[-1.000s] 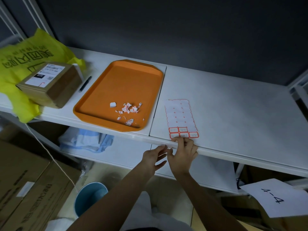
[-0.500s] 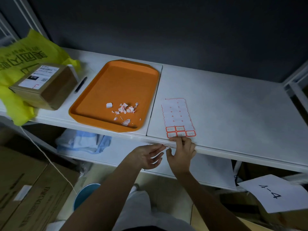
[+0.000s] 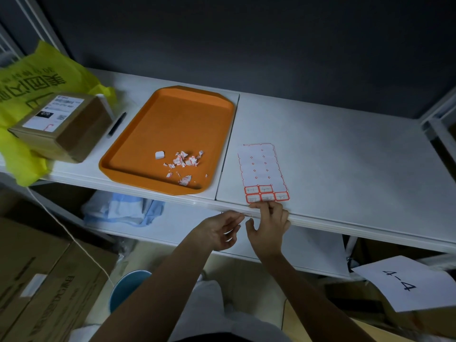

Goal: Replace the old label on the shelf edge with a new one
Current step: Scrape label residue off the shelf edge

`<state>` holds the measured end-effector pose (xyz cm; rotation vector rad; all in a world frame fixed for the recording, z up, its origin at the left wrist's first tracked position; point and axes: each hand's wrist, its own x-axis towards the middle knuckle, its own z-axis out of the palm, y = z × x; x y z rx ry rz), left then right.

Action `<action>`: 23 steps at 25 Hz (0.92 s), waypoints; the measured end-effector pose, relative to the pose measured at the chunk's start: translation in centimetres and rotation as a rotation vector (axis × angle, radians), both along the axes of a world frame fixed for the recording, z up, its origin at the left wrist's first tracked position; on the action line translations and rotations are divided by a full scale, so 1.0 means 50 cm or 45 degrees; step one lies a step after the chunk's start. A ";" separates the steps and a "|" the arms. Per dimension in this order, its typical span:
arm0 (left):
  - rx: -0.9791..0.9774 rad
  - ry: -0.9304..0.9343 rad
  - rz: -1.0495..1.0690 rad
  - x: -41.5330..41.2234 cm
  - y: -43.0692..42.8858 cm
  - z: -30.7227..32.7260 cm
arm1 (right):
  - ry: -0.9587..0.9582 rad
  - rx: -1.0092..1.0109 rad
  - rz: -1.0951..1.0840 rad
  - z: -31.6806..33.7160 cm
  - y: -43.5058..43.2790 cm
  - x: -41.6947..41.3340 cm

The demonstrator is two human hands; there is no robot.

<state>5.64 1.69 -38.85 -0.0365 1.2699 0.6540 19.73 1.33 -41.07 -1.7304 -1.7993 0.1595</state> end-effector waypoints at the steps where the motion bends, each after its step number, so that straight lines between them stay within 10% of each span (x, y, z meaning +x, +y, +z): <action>1: 0.000 0.019 -0.007 0.002 0.000 0.000 | 0.000 -0.002 0.003 0.000 0.000 0.001; 23: 0.028 -0.078 0.016 -0.001 -0.004 0.000 | 0.002 0.030 0.034 -0.004 0.001 0.007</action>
